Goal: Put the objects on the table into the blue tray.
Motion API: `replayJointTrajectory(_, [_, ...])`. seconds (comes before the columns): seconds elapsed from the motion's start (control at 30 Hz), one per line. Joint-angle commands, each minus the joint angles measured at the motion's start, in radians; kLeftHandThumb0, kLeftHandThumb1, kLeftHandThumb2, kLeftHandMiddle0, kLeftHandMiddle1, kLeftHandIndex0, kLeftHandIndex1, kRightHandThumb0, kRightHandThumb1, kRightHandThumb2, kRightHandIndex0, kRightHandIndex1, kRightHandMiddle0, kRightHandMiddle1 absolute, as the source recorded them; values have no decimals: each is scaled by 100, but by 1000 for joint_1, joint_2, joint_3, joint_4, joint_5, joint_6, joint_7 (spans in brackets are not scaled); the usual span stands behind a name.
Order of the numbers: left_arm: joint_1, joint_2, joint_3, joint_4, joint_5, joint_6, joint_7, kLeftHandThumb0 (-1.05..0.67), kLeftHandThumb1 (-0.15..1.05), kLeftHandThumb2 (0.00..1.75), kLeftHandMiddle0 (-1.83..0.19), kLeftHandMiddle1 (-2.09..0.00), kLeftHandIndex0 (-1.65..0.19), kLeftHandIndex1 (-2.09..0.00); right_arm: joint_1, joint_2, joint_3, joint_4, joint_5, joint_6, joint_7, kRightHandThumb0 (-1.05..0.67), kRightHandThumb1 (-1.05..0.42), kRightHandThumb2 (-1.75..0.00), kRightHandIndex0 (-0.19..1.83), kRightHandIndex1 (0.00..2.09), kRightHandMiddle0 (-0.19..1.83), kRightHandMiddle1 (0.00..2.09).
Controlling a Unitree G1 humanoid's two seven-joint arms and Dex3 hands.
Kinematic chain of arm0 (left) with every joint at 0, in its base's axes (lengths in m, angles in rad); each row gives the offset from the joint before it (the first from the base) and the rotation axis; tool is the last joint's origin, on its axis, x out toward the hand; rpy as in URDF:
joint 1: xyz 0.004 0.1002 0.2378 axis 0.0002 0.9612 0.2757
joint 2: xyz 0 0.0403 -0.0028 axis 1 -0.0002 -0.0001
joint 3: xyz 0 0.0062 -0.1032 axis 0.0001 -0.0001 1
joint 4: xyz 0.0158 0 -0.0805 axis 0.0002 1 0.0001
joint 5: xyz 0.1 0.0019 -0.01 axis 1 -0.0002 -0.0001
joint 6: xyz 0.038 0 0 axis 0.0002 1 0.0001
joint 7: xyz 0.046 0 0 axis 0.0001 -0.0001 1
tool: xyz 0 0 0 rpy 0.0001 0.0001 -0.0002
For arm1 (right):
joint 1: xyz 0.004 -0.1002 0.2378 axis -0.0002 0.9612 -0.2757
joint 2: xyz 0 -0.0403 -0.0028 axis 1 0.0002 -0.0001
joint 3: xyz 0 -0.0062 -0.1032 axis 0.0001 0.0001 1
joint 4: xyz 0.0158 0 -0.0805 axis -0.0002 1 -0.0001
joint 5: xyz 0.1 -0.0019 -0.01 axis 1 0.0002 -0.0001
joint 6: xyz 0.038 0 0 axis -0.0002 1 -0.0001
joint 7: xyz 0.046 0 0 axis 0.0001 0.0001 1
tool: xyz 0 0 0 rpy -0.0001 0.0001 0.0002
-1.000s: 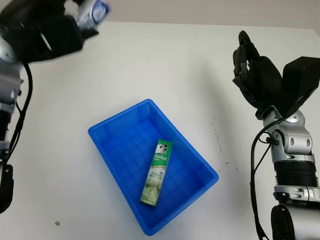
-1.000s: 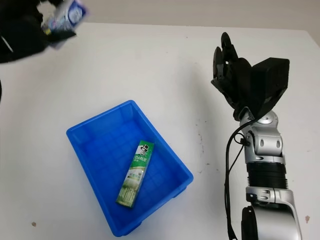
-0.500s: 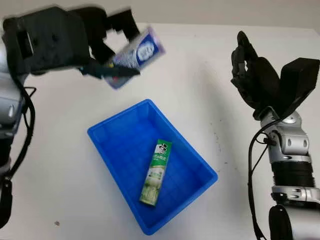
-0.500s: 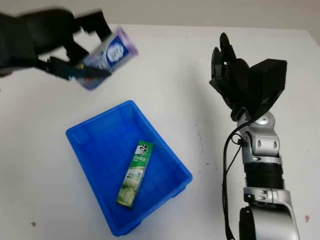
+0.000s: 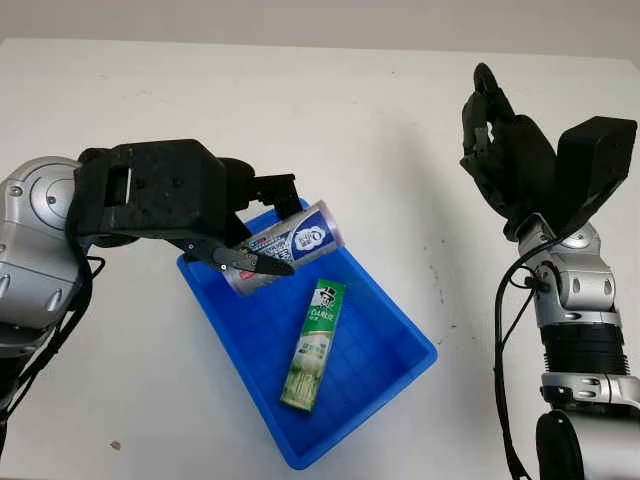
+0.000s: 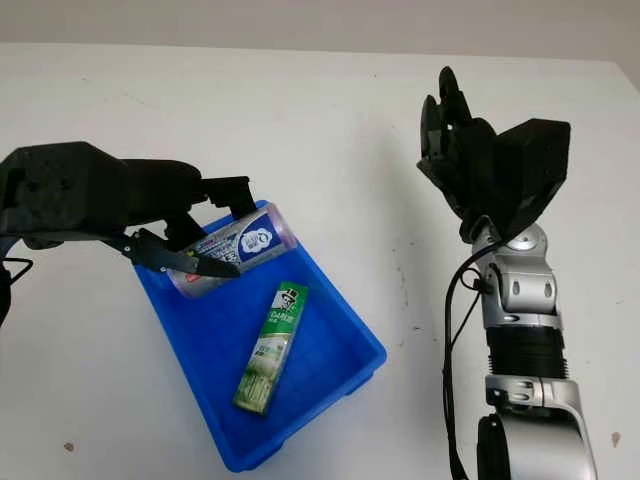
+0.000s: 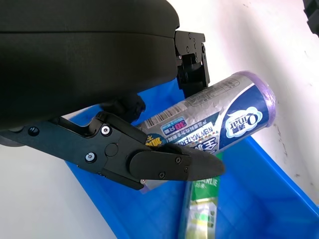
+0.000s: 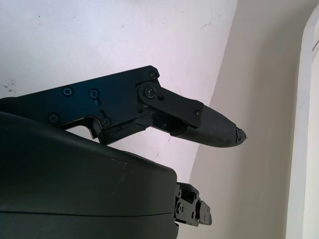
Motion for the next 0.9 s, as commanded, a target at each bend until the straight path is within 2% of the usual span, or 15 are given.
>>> replayJointTrajectory(0.0, [-8, 24, -11, -33, -24, 4, -33, -44, 105, 31, -19, -179, 4, -150, 10, 3, -10, -23, 7, 7, -2, -67, -105, -76, -19, 0, -19, 0])
replayJointTrajectory(0.03, [-16, 27, -14, -28, -40, -7, -50, -45, 105, 30, -17, -147, 3, -131, 11, 5, -11, -24, 8, 9, -5, -67, -105, -76, -19, 0, -19, 0])
replayJointTrajectory(0.07, [-22, 30, -15, -23, -55, -23, -66, -48, 105, 25, -22, -79, 0, -89, 12, 7, -12, -26, 10, 10, -7, -67, -105, -75, -19, 0, -19, 0])
replayJointTrajectory(0.1, [-29, 32, -16, -19, -67, -39, -77, -48, 105, 23, -26, -46, -4, -63, 13, 9, -13, -25, 10, 9, -9, -67, -105, -75, -19, 0, -19, 0])
replayJointTrajectory(0.13, [-38, 34, -18, -16, -76, -45, -87, -49, 105, 21, -25, -22, -6, -43, 15, 10, -13, -24, 10, 7, -9, -67, -105, -74, -19, 0, -19, 0])
replayJointTrajectory(0.2, [-59, 32, -15, -8, -96, -48, -99, -46, 105, 20, -22, -8, -6, -31, 15, 11, -12, -21, 13, 9, -8, -67, -105, -74, -19, 0, -19, 0])
replayJointTrajectory(0.33, [-96, 21, 4, 18, -155, -66, -115, -40, 105, 18, -25, -7, -9, -27, 14, 12, -9, -10, 8, 0, -9, -68, -105, -74, -19, 0, -19, 0])
replayJointTrajectory(0.53, [-164, 17, 41, 61, -215, -73, -95, -49, 105, 14, -39, -11, -20, -30, 7, 6, -5, 4, 5, -3, 2, -68, -105, -75, -19, 0, -19, 0])
replayJointTrajectory(0.67, [-190, -11, 106, 121, -243, -107, -31, -54, 105, 30, -53, -16, -32, -37, 5, 6, -8, 6, 7, -1, 6, -67, -105, -76, -19, 0, -19, 0])
replayJointTrajectory(0.7, [-192, -28, 130, 129, -253, -87, 7, -57, 105, 39, -62, -22, -39, -44, 4, 5, -8, 6, 8, 2, 8, -68, -105, -75, -19, 0, -19, 0])
replayJointTrajectory(0.77, [-183, -72, 186, 119, -245, -29, 132, -61, 105, 43, -67, -37, -42, -72, 2, 4, -9, 6, 11, 6, 13, -68, -105, -75, -19, 0, -19, 0])
replayJointTrajectory(0.8, [-174, -99, 212, 112, -235, -18, 202, -60, 105, 47, -71, -53, -45, -97, 2, 5, -10, 4, 12, 5, 13, -68, -105, -76, -19, 0, -19, 0])
replayJointTrajectory(0.87, [-160, -151, 254, 113, -223, -28, 320, -59, 105, 50, -66, -86, -44, -122, 1, 9, -11, 3, 14, 5, 11, -67, -105, -75, -19, 0, -19, 0])
